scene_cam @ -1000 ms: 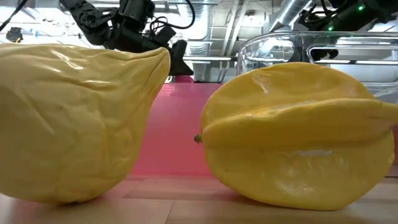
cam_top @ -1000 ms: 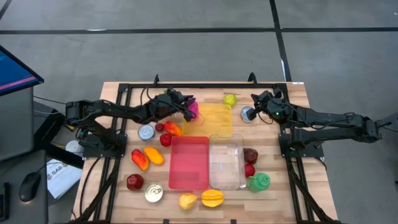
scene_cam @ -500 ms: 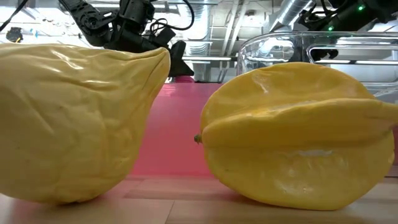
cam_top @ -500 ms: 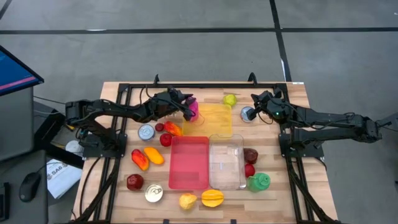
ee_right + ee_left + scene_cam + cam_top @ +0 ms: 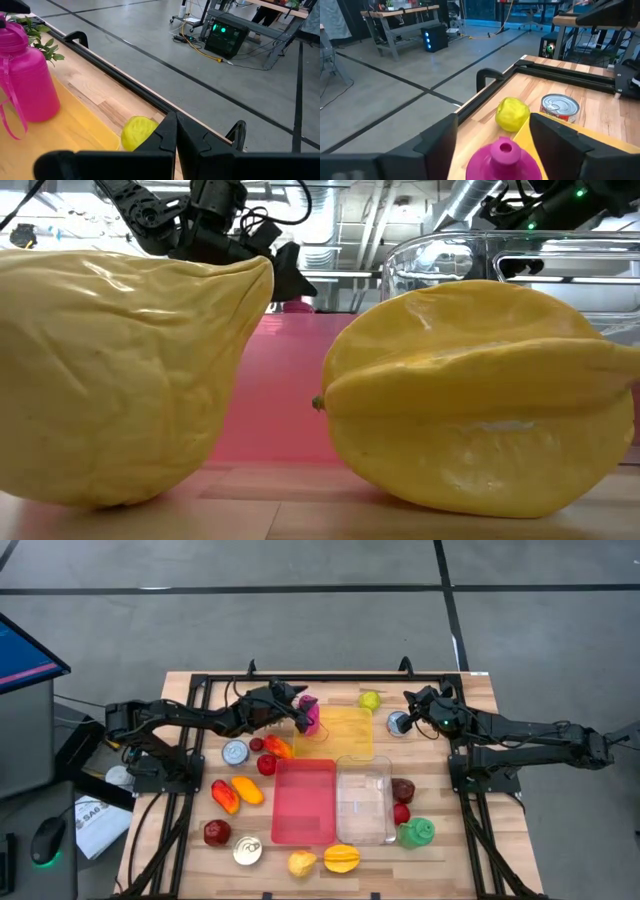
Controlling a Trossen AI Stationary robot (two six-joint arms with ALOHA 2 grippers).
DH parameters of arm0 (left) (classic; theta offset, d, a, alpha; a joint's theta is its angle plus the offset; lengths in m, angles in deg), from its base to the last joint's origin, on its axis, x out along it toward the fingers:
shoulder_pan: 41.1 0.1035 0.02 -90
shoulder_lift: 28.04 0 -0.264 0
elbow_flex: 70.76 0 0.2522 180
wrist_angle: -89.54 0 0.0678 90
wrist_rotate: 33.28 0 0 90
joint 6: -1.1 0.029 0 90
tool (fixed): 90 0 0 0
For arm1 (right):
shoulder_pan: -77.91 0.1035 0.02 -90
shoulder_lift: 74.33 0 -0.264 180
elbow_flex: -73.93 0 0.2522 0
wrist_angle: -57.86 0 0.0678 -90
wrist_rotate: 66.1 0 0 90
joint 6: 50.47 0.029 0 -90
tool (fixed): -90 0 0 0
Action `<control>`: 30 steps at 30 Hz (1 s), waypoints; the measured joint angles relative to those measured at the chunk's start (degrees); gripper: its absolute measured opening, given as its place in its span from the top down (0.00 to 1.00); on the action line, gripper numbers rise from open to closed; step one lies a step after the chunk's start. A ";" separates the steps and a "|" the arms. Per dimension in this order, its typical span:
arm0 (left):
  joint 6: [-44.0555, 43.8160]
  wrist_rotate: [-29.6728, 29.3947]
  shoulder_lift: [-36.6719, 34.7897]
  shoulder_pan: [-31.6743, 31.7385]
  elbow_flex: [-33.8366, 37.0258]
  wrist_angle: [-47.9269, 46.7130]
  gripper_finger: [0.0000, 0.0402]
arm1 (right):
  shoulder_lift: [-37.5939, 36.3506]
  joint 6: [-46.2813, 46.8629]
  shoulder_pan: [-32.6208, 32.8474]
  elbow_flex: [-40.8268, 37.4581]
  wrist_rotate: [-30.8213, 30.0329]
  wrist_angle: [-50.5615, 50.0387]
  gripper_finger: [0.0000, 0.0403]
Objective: Pick & Place Food Item
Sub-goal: Put the green apple into the transparent bin
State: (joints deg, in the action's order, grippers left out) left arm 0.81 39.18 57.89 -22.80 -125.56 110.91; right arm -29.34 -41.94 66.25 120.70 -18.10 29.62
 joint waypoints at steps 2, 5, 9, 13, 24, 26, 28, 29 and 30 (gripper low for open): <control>0.00 0.02 0.00 0.00 0.00 0.47 0.34 | 0.00 0.00 0.00 0.00 0.00 0.02 1.00; 0.00 0.02 0.00 0.00 0.00 0.58 0.28 | 0.00 -0.02 0.02 0.00 0.00 0.00 1.00; 2.59 0.02 -1.14 0.00 0.02 1.05 0.23 | 0.00 -0.02 0.02 0.00 0.00 0.00 1.00; 5.52 0.03 -5.70 -0.26 0.02 0.33 0.21 | 0.00 -0.02 0.00 0.00 0.00 0.00 1.00; 8.92 0.09 -21.08 -2.68 0.00 -13.25 0.23 | 0.00 -0.04 0.00 0.00 0.00 -0.02 1.00; 8.89 0.09 -23.61 -3.26 0.00 -17.88 0.24 | 0.00 -0.04 0.02 0.00 0.00 -0.01 1.00; 8.89 0.05 -25.69 -4.06 0.00 -22.07 0.25 | 0.00 -0.04 0.01 0.00 0.00 -0.02 1.00; 8.89 0.05 -26.76 -4.53 0.00 -24.45 0.26 | 0.00 -0.04 0.02 0.00 0.00 0.00 1.00; 8.89 0.08 -27.76 -4.98 0.00 -26.34 0.26 | 0.00 -0.04 0.02 0.00 0.00 -0.02 1.00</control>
State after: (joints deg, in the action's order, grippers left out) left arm 9.70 39.25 30.13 -27.78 -125.56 84.58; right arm -29.34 -41.98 66.27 120.70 -18.10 29.60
